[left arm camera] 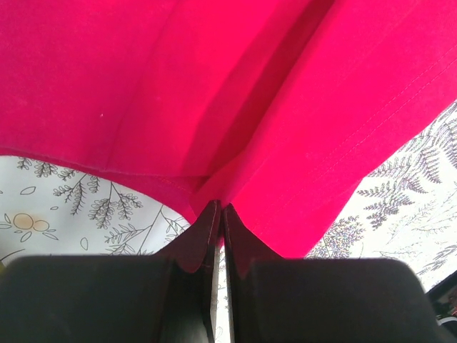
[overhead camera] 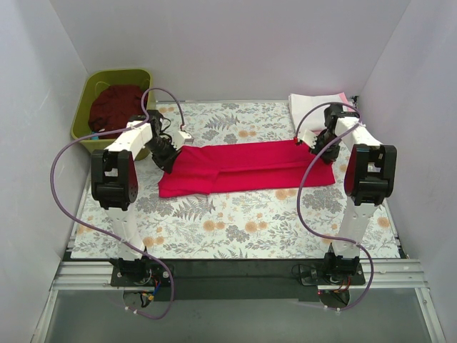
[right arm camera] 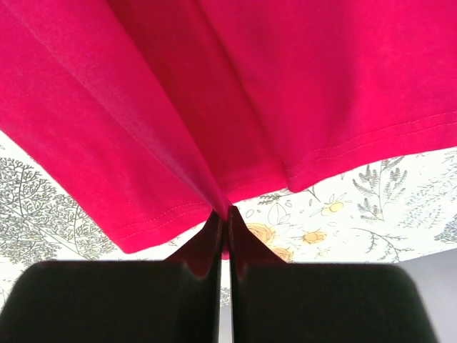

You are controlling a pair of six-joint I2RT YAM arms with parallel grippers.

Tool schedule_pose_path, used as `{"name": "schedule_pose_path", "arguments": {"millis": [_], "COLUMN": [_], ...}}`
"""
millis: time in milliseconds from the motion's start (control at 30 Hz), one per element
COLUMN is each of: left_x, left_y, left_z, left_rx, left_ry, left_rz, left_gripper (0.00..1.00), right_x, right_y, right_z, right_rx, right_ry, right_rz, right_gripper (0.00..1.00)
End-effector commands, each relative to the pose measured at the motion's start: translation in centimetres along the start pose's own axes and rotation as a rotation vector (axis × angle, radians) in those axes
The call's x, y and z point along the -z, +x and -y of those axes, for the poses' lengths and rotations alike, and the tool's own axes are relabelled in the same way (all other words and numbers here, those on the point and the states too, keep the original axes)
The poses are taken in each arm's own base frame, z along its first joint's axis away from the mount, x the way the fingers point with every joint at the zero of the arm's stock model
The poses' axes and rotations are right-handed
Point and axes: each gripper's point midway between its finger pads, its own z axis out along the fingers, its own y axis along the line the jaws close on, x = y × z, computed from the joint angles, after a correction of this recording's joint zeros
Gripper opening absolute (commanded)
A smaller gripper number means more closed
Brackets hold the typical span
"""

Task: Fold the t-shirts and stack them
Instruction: Fold the tshirt

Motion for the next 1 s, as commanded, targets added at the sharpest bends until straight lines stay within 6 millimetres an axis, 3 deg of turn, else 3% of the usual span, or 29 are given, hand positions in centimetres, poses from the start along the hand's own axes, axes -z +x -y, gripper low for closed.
{"name": "schedule_pose_path", "arguments": {"millis": [0,467,533,567,667,800,867,967], "left_x": [1.2,0.6,0.6,0.7,2.2,4.4,4.9,5.0], "left_y": [0.1,0.1,-0.1,-0.2,-1.1,-1.0,-0.6,1.2], "left_z": [-0.5,-1.6,-2.1,-2.3,-2.7,-1.4,0.4,1.7], "left_rx": [-0.007,0.015,0.029,0.058,0.122,0.234,0.284,0.379], "left_ry": [-0.041,-0.068,-0.089,-0.103,-0.112,-0.077,-0.043,-0.015], "left_rz": [0.021,0.016,0.021,0.021,0.068,0.118,0.139,0.157], "left_gripper": [0.0,0.0,0.0,0.13,0.32,0.49,0.5,0.51], "right_x": [0.3,-1.2,-1.1,-0.7,0.6,3.4,3.9,4.1], "right_y": [-0.2,-0.7,-0.4,-0.6,-0.9,-1.4,-1.0,-0.5], "right_z": [1.1,2.2,2.7,3.0,3.4,2.1,0.8,-0.9], "right_rx": [0.028,0.015,0.0,-0.021,-0.067,-0.153,-0.209,-0.334], "right_ry": [0.016,0.008,0.023,0.037,0.067,0.051,0.009,-0.051], "right_rz": [-0.013,-0.022,-0.046,-0.043,-0.014,0.063,0.072,0.096], "right_gripper": [0.01,0.01,0.18,0.35,0.55,0.58,0.58,0.58]}}
